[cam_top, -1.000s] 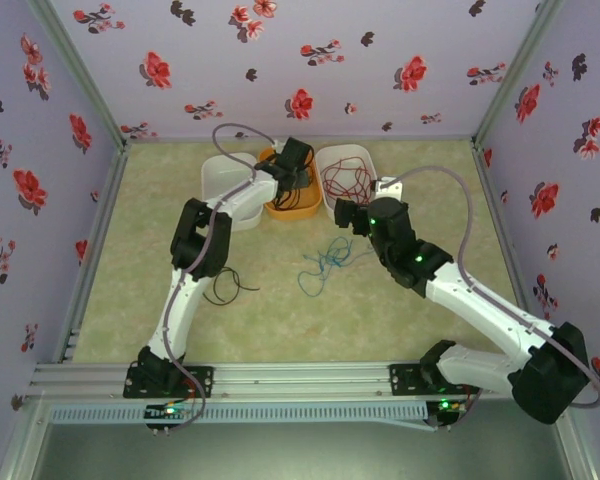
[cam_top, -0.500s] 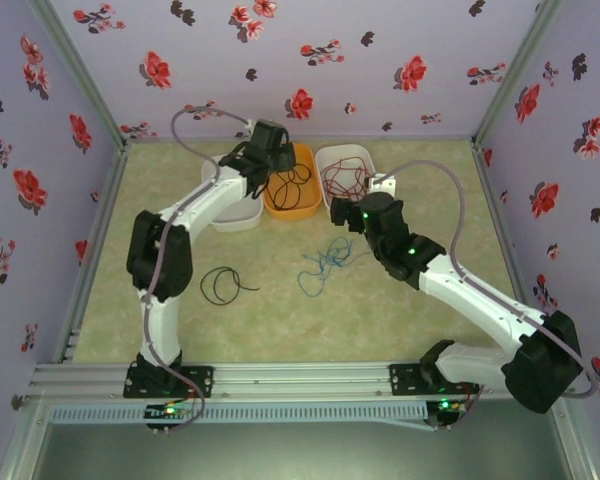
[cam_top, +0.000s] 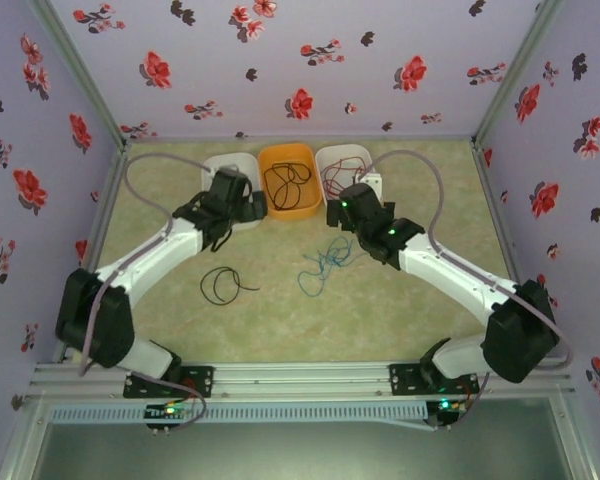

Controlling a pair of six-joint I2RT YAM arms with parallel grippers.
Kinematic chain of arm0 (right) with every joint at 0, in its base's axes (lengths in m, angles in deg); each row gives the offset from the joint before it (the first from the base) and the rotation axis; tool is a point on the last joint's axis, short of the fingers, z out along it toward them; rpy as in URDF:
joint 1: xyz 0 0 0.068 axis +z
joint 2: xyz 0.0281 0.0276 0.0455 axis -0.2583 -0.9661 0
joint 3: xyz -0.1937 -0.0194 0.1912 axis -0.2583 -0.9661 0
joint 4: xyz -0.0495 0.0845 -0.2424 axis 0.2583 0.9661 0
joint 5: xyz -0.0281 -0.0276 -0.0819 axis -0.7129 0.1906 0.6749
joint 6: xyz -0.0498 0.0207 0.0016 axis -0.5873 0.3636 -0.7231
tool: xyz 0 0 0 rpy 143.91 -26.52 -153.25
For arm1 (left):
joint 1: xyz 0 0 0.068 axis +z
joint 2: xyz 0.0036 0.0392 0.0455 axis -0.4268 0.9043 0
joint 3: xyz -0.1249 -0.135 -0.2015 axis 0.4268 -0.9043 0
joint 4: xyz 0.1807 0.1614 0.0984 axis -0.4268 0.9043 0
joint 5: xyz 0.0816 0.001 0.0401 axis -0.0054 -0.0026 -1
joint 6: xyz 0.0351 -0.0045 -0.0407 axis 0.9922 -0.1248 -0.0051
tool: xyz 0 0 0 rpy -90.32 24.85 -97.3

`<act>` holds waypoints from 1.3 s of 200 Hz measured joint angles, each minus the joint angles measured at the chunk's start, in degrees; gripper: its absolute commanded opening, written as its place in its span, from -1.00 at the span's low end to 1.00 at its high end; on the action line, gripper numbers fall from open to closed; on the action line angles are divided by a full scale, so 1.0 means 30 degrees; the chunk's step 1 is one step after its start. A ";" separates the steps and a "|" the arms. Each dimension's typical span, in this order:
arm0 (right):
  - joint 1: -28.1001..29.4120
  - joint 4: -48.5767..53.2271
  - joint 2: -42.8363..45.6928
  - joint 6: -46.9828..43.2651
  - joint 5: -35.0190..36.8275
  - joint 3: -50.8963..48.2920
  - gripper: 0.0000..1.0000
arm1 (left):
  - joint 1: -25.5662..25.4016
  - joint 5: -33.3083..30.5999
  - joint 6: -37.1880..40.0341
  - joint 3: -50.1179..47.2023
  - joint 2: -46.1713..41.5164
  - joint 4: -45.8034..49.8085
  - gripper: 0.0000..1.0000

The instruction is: Untangle the cables

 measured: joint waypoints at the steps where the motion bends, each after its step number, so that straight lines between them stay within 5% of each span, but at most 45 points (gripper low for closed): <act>1: 0.0000 0.0015 -0.0015 0.0007 0.0000 0.0000 0.99 | -0.0007 -0.0007 -0.0029 -0.0153 -0.0109 0.0029 0.99; 35: 0.0000 0.0270 -0.0408 0.0539 -0.0131 -0.0007 0.99 | -0.0699 0.0015 -0.1355 -0.2703 -0.2178 0.2280 0.97; 89: 0.0000 0.0270 -0.0743 0.0933 -0.0568 -0.0007 0.99 | -0.2084 0.1173 -0.2929 -0.4313 -0.3723 0.3898 0.31; 142: 0.0000 0.0255 -0.0787 0.0976 -0.0692 -0.0007 0.98 | -0.3388 0.2506 -0.3373 -0.4940 -0.2572 0.4189 -0.25; 211: 0.0000 0.0219 -0.0787 0.0976 -0.0969 -0.0007 0.98 | -0.3461 0.2659 -0.3825 -0.6120 -0.1311 0.4503 -0.28; 260: 0.0000 0.0036 -0.0889 0.0976 -0.1078 -0.0007 0.97 | -0.3504 0.2674 -0.4058 -0.6346 -0.0233 0.4422 -0.86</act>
